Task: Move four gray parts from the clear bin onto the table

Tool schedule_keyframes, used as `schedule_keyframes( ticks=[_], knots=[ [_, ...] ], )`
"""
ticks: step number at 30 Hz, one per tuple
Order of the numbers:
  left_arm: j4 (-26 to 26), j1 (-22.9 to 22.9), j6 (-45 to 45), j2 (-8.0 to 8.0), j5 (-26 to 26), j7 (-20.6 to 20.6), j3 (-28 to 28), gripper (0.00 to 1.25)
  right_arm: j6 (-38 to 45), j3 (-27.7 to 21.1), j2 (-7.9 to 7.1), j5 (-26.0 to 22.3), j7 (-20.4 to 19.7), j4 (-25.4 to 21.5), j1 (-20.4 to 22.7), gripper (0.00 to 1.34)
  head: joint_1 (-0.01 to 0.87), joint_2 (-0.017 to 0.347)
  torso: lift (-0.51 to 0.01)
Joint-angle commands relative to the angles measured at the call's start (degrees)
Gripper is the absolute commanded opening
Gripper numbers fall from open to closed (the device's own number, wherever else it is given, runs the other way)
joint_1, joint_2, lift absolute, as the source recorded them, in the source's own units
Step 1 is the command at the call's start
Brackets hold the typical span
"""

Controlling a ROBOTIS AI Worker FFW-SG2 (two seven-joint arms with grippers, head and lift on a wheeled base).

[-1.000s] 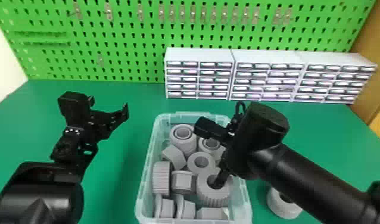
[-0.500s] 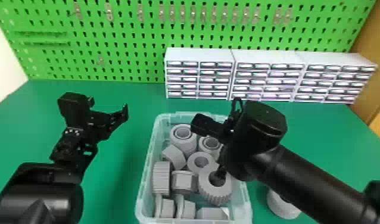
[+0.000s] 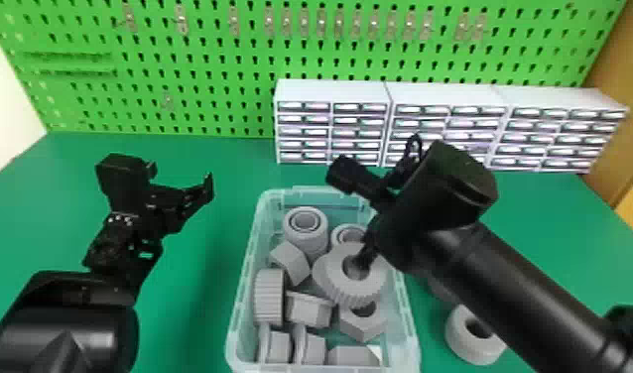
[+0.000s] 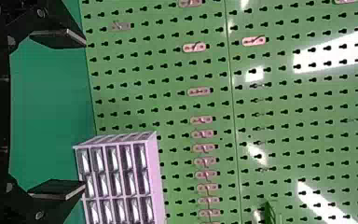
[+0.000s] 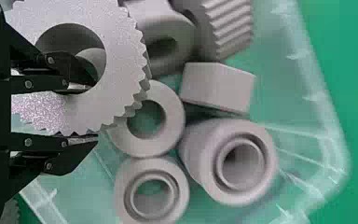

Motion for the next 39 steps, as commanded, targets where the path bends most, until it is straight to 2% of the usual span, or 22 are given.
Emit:
schedule_keyframes(
  ticks=[1,6,11,21,32,37,39],
  knots=[
    [0.00,0.22,0.00,0.00,0.00,0.00,0.15,1.04,-0.73,-6.86,2.08,2.69,0.00,-0.19,0.67,0.10,0.678,0.034,-0.050],
    [0.00,0.40,0.00,0.00,0.00,0.00,0.15,1.04,-1.26,-13.63,3.31,6.12,0.00,-1.33,0.85,0.10,0.678,0.034,-0.050],
    [0.00,0.57,0.00,0.00,0.00,0.00,0.23,1.04,-1.43,-18.90,3.48,8.41,0.00,-1.77,0.94,0.10,0.678,0.034,-0.050],
    [-0.09,0.92,0.00,0.09,0.09,-0.09,0.59,1.04,-1.61,-30.85,2.60,9.46,-1.32,-2.12,2.70,0.10,0.678,0.034,-0.050],
    [-0.18,0.92,0.00,0.09,0.18,-0.09,0.59,1.04,-1.43,-39.64,1.46,11.22,-2.81,-2.12,5.86,0.10,0.678,0.034,-0.050],
    [-0.18,1.01,0.00,0.09,0.27,-0.09,0.59,1.04,-1.43,-44.39,1.20,10.96,-6.42,-2.03,7.44,0.10,0.678,0.034,-0.050],
    [-0.18,1.01,0.00,0.09,0.27,-0.09,0.50,1.04,-1.70,-46.32,1.02,8.76,-9.23,-2.03,7.79,0.10,0.678,0.034,-0.050]
  ],
)
